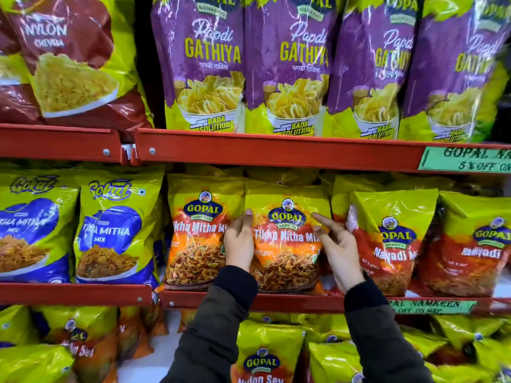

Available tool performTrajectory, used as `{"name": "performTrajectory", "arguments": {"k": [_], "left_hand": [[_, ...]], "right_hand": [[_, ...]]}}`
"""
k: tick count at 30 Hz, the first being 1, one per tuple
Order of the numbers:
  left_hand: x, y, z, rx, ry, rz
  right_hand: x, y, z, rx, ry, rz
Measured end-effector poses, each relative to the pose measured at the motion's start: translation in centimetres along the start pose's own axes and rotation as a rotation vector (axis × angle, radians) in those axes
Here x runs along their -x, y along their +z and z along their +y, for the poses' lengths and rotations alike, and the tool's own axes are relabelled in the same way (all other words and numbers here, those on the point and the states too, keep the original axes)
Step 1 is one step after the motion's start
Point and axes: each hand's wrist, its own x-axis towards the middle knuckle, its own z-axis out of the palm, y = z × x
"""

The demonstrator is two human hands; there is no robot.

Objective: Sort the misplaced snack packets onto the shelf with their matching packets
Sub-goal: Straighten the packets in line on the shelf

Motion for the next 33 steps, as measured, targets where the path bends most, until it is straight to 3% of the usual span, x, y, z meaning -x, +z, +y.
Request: {"name": "performTrajectory", "arguments": {"k": [7,13,18,22,26,29,33], "left_hand": [[-1.5,-0.2,0.7,-0.280,0.112,0.035],[-1.3,0.3,0.2,-0.326,0.135,0.091],[0.1,-0.1,-0.2,-0.349,0.347,0.198],[1.6,0.3,-1.6,-0.520,0.692,0.116],[2.1,1.2,-2.8,-0.864,0.862,0.035],[2.1,1.9,-4.2,-1.019,0.829,-0.027],[1.6,2.0,-5.0,-1.049,0.781,-0.028]], "right_hand": [[-1.4,-0.9,-0.7,-0.077,0.056,-0.055],[-1.4,-0.6,-0.1,-0.042,0.103,-0.029],[-0.4,-0.4,0.5,0.503,-0.111,0.145],[1.7,1.7,1.3,0.678,-0.414,0.354],[1.7,2.8,2.6,0.851,-0.563,0.220],[1.5,3.6,4.0,0.920,-0.510,0.140],[1.0,3.6,4.8,0.947,-0.482,0.105]]}}
